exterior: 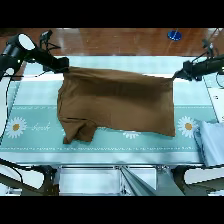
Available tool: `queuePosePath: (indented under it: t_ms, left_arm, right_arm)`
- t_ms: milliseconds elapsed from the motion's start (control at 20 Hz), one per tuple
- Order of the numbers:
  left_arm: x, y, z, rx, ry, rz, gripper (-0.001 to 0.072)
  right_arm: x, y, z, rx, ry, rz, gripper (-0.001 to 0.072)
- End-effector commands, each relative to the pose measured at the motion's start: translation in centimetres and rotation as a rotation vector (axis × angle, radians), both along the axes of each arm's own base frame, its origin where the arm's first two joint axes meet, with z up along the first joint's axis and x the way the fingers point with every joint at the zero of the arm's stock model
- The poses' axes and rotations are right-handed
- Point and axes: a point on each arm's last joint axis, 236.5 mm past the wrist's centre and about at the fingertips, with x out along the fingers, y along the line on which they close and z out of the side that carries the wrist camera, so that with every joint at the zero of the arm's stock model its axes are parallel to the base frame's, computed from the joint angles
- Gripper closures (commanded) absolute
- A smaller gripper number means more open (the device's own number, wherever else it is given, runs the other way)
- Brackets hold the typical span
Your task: Fold the shirts.
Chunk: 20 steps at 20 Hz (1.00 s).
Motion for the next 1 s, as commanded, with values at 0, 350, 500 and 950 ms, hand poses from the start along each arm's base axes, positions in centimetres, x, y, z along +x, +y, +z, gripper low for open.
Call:
queuePosePath:
  t_ms: [0,350,500,950]
  left_arm:
    - [-2.9,1.6,-2.3,0.028,0.131,-0.059,0.0689]
    - [-6.3,1.3,-6.7,0.027,0.263,-0.103,0.0685]
    - [-8.2,1.5,-6.4,0.019,0.347,-0.092,0.0205]
    - [-20.0,10.1,-5.8,-0.09,0.377,0.249,0.0205]
  right_arm:
    - [-4.8,-0.4,-4.1,-0.03,0.19,0.054,0.0687]
    - [-6.1,1.3,-9.2,-0.021,0.242,-0.025,0.065]
    - [-6.9,1.7,-8.5,0.003,0.281,-0.034,0.0302]
    - [-14.5,-5.2,-5.2,-0.065,0.113,-0.403,0.0303]
